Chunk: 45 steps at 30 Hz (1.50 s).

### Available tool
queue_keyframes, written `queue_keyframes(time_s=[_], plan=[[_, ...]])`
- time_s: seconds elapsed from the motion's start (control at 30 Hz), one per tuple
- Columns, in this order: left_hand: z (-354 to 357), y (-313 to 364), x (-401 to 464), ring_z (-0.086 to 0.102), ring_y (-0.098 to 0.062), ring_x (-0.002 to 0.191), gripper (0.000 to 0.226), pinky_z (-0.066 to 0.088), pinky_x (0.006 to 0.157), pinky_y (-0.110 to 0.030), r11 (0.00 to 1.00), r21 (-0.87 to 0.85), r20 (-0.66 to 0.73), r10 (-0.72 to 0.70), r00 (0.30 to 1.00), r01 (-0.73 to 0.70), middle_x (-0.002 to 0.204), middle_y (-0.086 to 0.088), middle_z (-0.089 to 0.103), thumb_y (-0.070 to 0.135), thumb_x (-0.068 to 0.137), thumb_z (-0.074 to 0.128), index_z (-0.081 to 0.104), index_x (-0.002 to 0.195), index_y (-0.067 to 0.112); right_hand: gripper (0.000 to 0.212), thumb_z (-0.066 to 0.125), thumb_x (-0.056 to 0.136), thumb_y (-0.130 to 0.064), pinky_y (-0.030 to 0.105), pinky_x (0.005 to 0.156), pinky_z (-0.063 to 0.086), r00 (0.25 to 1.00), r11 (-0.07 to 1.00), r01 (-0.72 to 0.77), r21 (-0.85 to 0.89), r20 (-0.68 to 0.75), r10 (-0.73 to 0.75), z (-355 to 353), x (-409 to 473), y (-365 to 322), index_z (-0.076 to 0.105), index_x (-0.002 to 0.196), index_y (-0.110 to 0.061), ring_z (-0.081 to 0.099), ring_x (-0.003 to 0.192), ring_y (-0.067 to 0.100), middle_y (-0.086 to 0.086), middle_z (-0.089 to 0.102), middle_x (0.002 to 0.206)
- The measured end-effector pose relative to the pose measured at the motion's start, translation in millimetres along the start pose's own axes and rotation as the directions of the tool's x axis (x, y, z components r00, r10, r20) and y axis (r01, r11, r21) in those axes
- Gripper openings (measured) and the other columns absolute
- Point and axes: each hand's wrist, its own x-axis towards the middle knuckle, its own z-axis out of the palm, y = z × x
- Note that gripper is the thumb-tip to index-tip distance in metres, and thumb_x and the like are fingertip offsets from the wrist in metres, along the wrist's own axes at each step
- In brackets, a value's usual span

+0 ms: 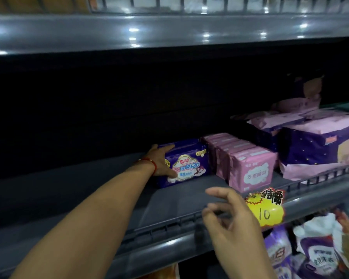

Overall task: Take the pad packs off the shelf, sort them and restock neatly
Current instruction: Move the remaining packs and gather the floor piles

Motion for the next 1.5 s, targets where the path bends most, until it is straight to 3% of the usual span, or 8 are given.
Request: queue_keyframes(time_s=[0.13,0.27,0.4,0.47,0.57,0.8,1.13,1.5], plan=[[-4.6,-0.3,11.4,0.032,-0.03,0.146,0.117,0.035,0.116,-0.04,1.0,-0.02,0.014,-0.017,1.0,0.017,0.16,-0.008,0.023,0.04,0.065,0.092,0.02,0.157,0.047,0.042,0.073,0.085,-0.005,0.009,0.072,0.047,0.996,0.982,0.094,-0.163,0.007,-0.094,2.6,14.0,7.2,0.063,0.101,-0.042,0.064,0.091,0.006,-0.016,0.06,0.107],[1.0,-1.9,12.6,0.033,-0.03,0.144,0.117,0.036,0.112,-0.037,1.0,-0.03,-0.023,0.003,1.0,-0.003,0.158,-0.008,0.025,0.037,0.067,0.092,0.019,0.158,0.046,0.038,0.072,0.083,-0.006,0.02,0.087,0.038,0.982,0.903,0.184,-0.388,0.032,-0.186,11.3,24.6,18.5,0.06,0.103,-0.037,0.054,0.106,0.008,-0.021,0.054,0.113],[1.9,-4.9,6.8,0.017,-0.038,0.151,0.122,0.03,0.119,-0.054,0.998,0.07,-0.065,0.002,0.998,0.003,0.167,-0.007,0.009,0.057,0.063,0.089,0.01,0.155,0.055,0.03,0.074,0.081,-0.007,0.006,0.088,0.029,0.979,0.861,0.192,-0.471,0.032,-0.201,17.2,30.5,28.1,0.069,0.103,-0.026,0.046,0.103,0.009,-0.016,0.056,0.107],[4.8,-5.5,3.1,0.017,-0.037,0.152,0.115,0.028,0.119,-0.05,1.0,0.006,-0.075,0.011,0.997,-0.011,0.168,-0.008,0.006,0.058,0.067,0.086,0.014,0.156,0.053,0.028,0.074,0.083,-0.009,0.006,0.087,0.029,0.978,0.847,0.197,-0.493,0.044,-0.202,14.6,35.0,27.8,0.07,0.106,-0.024,0.047,0.105,0.011,-0.013,0.058,0.109],[12.7,-3.4,0.3,0.018,-0.034,0.152,0.102,0.026,0.12,-0.04,0.997,-0.074,-0.116,0.014,0.993,-0.023,0.167,-0.013,0.007,0.04,0.077,0.085,0.022,0.157,0.046,0.028,0.069,0.089,-0.015,0.01,0.084,0.03,0.984,0.831,0.172,-0.529,0.061,-0.165,11.4,40.3,23.9,0.068,0.115,-0.025,0.047,0.111,0.011,-0.011,0.057,0.117],[20.9,1.2,8.1,0.032,-0.033,0.145,0.101,0.035,0.116,-0.041,0.986,-0.165,-0.184,-0.018,0.983,-0.013,0.158,-0.015,0.027,0.029,0.073,0.089,0.032,0.155,0.041,0.026,0.068,0.09,-0.015,0.009,0.083,0.026,0.992,0.844,0.124,-0.521,0.049,-0.115,11.3,43.6,23.7,0.069,0.114,-0.024,0.047,0.114,0.013,-0.006,0.058,0.118],[19.7,8.1,5.4,0.029,-0.034,0.147,0.101,0.033,0.117,-0.043,0.984,-0.177,-0.171,-0.048,0.984,0.017,0.161,-0.014,0.021,0.027,0.073,0.089,0.032,0.156,0.04,0.024,0.067,0.091,-0.013,0.012,0.08,0.028,0.996,0.881,0.085,-0.465,0.043,-0.073,8.0,42.2,23.8,0.069,0.112,-0.024,0.051,0.116,0.014,-0.006,0.059,0.117],[10.3,5.6,2.5,0.041,-0.031,0.138,0.108,0.04,0.112,-0.038,0.985,-0.171,-0.125,-0.027,0.992,0.006,0.152,-0.011,0.03,0.033,0.071,0.091,0.027,0.158,0.038,0.022,0.067,0.091,-0.014,0.018,0.087,0.038,0.998,0.909,0.056,-0.413,0.049,-0.039,0.6,37.2,18.0,0.069,0.109,-0.027,0.056,0.111,0.014,-0.007,0.059,0.115]])
